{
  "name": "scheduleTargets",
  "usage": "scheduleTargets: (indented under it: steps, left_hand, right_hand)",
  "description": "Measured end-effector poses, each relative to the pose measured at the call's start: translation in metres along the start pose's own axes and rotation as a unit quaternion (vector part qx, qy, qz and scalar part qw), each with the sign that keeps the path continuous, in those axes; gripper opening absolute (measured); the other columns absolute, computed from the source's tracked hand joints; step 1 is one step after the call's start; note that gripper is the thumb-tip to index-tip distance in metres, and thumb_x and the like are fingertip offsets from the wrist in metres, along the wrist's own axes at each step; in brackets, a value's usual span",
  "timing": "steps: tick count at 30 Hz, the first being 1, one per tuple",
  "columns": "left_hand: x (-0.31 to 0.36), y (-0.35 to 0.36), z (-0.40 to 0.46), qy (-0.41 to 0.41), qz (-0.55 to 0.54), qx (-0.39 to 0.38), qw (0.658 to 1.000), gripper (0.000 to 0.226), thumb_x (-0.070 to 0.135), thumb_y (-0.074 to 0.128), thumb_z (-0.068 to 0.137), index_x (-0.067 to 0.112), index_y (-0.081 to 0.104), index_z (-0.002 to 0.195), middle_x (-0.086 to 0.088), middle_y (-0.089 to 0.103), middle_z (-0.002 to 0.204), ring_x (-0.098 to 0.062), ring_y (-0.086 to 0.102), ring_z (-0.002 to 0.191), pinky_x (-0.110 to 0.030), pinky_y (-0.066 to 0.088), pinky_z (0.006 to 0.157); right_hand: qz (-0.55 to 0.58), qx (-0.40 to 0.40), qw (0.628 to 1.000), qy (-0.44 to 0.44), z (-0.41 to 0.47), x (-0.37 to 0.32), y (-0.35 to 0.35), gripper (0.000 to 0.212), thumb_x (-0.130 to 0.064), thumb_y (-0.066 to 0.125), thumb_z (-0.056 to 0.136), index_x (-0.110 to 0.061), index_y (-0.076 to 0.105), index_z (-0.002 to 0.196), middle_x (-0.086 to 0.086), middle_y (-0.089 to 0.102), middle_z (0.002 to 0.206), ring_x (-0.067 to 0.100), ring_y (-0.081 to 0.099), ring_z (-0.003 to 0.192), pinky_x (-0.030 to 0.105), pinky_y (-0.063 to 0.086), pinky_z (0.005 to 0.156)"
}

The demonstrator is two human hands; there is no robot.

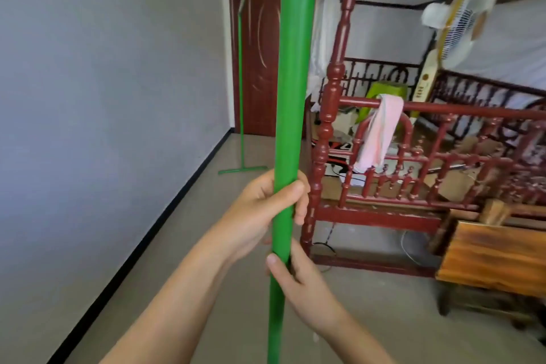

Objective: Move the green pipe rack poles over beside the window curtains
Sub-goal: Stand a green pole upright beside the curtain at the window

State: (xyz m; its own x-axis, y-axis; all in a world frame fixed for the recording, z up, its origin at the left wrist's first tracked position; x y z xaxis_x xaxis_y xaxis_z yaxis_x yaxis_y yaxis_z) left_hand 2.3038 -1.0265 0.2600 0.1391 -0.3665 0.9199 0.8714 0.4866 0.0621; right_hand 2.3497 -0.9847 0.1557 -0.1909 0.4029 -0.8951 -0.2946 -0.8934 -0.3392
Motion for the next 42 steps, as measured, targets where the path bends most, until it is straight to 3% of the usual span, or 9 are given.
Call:
scheduleTargets:
  steps: [2,7,11,15,21,26,32,36,42]
  left_hand:
    - [-0.008,0.036,0.011,-0.004,-0.032,-0.035,0.999,0.023,0.037,0.058,0.081,0.015,0.053,0.082,0.005,0.053,0.058,-0.014,0.045,0.057,-0.022,0.044,0.064]
    - [-0.027,0.125,0.038,-0.039,-0.094,-0.139,0.985,0.031,0.035,0.03,0.089,0.012,0.051,0.09,-0.003,0.05,0.069,-0.014,0.047,0.064,-0.027,0.045,0.077]
    - [-0.045,0.204,0.055,-0.066,-0.12,-0.217,0.967,0.035,0.037,0.03,0.09,0.014,0.055,0.097,-0.003,0.052,0.075,-0.016,0.048,0.072,-0.04,0.037,0.09]
    - [-0.055,0.291,0.068,-0.067,-0.122,-0.299,0.944,0.031,0.034,0.031,0.09,0.018,0.055,0.102,-0.001,0.054,0.078,-0.017,0.049,0.078,-0.044,0.037,0.095]
    - [-0.054,0.422,0.076,-0.024,-0.078,-0.428,0.9,0.024,0.029,0.032,0.088,0.015,0.046,0.101,-0.007,0.058,0.084,-0.019,0.056,0.082,-0.036,0.049,0.086]
    - [-0.059,0.518,0.089,-0.012,-0.068,-0.498,0.865,0.013,0.022,0.037,0.092,0.012,0.044,0.096,-0.006,0.06,0.081,-0.021,0.06,0.081,-0.034,0.053,0.083]
    - [-0.067,0.598,0.111,-0.003,-0.079,-0.552,0.83,0.009,0.013,0.04,0.093,0.006,0.044,0.098,-0.009,0.06,0.079,-0.019,0.061,0.072,-0.021,0.054,0.066]
    - [-0.08,0.627,0.13,0.003,-0.138,-0.56,0.817,0.011,0.021,0.046,0.09,0.011,0.046,0.093,-0.007,0.06,0.076,-0.018,0.061,0.068,-0.026,0.054,0.068]
    - [-0.098,0.655,0.152,0.013,-0.221,-0.637,0.739,0.018,0.028,0.045,0.086,0.012,0.041,0.092,-0.004,0.05,0.067,-0.02,0.049,0.064,-0.032,0.051,0.073]
  right_hand:
    - [-0.017,0.041,0.999,0.011,-0.021,0.002,-0.03,0.036,-0.059,0.044,0.078,-0.03,0.05,0.098,0.003,0.051,0.074,0.02,0.051,0.074,0.037,0.046,0.076]
    - [-0.06,0.151,0.986,0.045,-0.069,0.018,-0.11,0.011,-0.033,0.054,0.085,-0.023,0.049,0.088,-0.008,0.051,0.069,0.009,0.049,0.068,0.033,0.044,0.069]
    - [-0.112,0.23,0.964,0.079,-0.118,0.027,-0.177,0.012,-0.03,0.055,0.082,-0.021,0.047,0.083,0.011,0.051,0.07,0.021,0.048,0.066,0.038,0.044,0.067]
    - [-0.113,0.291,0.943,0.113,-0.17,0.036,-0.248,0.009,-0.02,0.053,0.072,-0.023,0.045,0.068,-0.003,0.047,0.064,0.013,0.045,0.061,0.035,0.041,0.062]
    - [-0.041,0.415,0.902,0.113,-0.257,0.044,-0.339,0.007,-0.024,0.05,0.057,-0.026,0.055,0.062,-0.009,0.048,0.045,0.008,0.04,0.043,0.026,0.037,0.049]
    - [0.011,0.455,0.88,0.135,-0.318,0.049,-0.402,0.007,-0.014,0.049,0.067,-0.012,0.056,0.067,-0.008,0.037,0.035,0.011,0.032,0.03,0.02,0.03,0.036]
    - [-0.006,0.468,0.868,0.164,-0.359,0.056,-0.464,0.015,-0.007,0.044,0.067,-0.015,0.056,0.072,-0.002,0.042,0.036,0.016,0.038,0.034,0.028,0.044,0.046]
    - [-0.017,0.489,0.857,0.162,-0.364,0.062,-0.491,0.019,-0.002,0.042,0.071,-0.016,0.054,0.076,-0.003,0.043,0.037,0.018,0.04,0.036,0.032,0.047,0.05]
    - [-0.012,0.523,0.834,0.175,-0.362,0.082,-0.523,0.018,-0.002,0.042,0.067,-0.016,0.052,0.073,-0.004,0.041,0.035,0.017,0.036,0.034,0.029,0.043,0.047]
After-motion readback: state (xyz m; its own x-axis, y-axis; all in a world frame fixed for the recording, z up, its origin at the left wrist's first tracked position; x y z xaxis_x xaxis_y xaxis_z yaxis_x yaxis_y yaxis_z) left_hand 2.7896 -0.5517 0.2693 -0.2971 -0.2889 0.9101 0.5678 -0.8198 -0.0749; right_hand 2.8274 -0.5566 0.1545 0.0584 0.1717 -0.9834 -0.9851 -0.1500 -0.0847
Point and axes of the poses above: each hand's wrist, its own z-axis towards the middle knuckle, its own y-axis out of the palm, x = y × z, the point moved 7 cm from there along z, towards the middle knuckle
